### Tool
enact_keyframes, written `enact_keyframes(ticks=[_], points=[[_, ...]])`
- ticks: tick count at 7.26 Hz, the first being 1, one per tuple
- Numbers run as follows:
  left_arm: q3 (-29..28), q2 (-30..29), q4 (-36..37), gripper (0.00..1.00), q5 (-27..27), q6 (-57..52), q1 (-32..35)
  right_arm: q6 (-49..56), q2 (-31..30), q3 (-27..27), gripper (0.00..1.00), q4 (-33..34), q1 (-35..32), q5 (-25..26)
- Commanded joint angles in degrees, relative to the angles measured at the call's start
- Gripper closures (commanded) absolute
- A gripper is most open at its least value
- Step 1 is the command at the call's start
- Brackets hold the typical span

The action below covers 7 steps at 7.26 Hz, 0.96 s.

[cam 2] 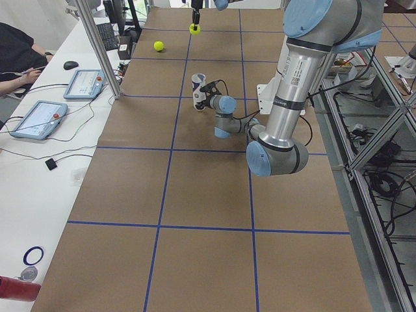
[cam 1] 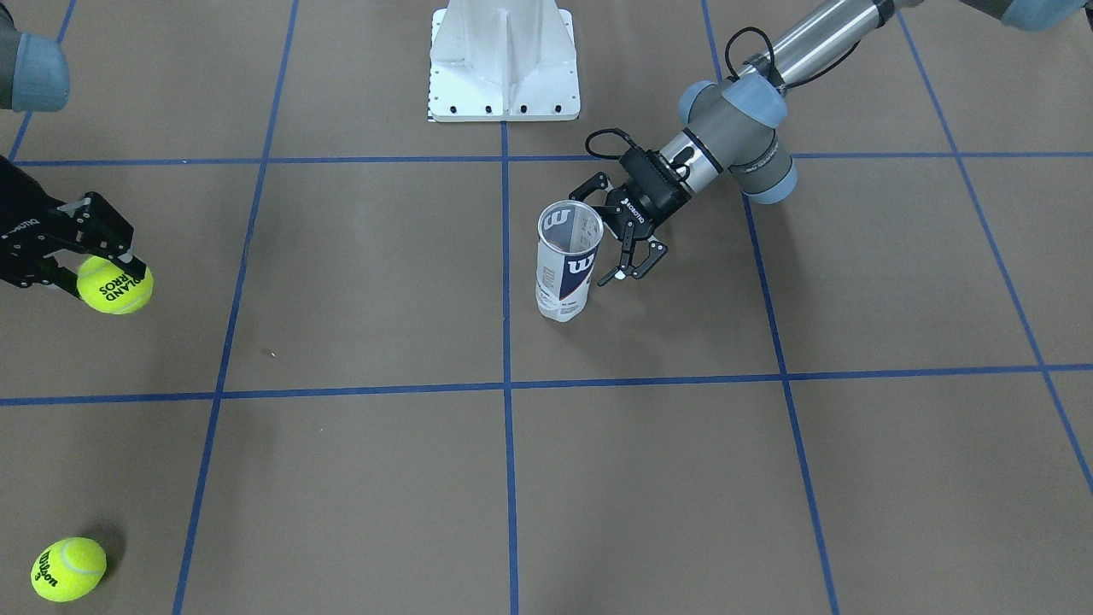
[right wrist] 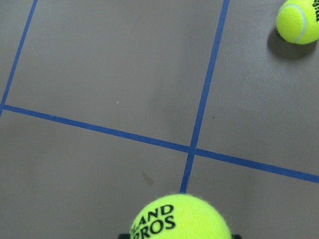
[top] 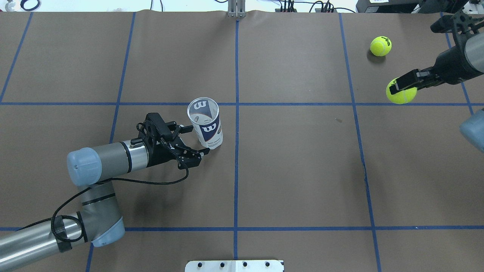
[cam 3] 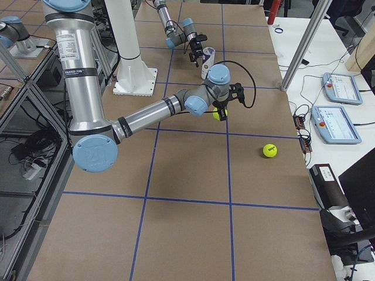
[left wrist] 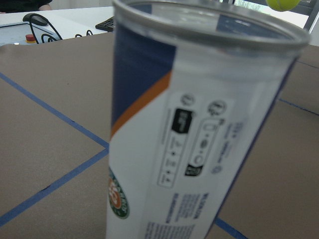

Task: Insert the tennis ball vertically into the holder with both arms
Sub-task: 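Lift the ball with the right gripper while the left gripper grasps the can's side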

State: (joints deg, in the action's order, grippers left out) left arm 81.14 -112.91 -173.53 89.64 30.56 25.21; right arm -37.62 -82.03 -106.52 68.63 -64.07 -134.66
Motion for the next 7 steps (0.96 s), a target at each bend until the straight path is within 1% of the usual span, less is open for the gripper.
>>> enact_keyframes(ticks=[1,3,5,7], points=[[-0.1,0.0,0.0,0.02,0.0,0.0,0.0,0.0,0.4,-0.2,1.0,-0.1,-0.1,0.0],[-0.1,-0.1,0.0,0.02,-0.1,-0.1,0.0,-0.1,0.5,-0.6,1.0,-0.1,-0.1,0.0],[-1.6,-1.9,0.0,0.02,0.0,-0.8,0.0,-0.2,0.5,-1.8,1.0,-0.1,-0.1,0.0],[-2.2,-2.8,0.0,0.02,-0.1,-0.9,0.0,-0.6,2.3,-2.4,1.0,0.4,0.0,0.0]])
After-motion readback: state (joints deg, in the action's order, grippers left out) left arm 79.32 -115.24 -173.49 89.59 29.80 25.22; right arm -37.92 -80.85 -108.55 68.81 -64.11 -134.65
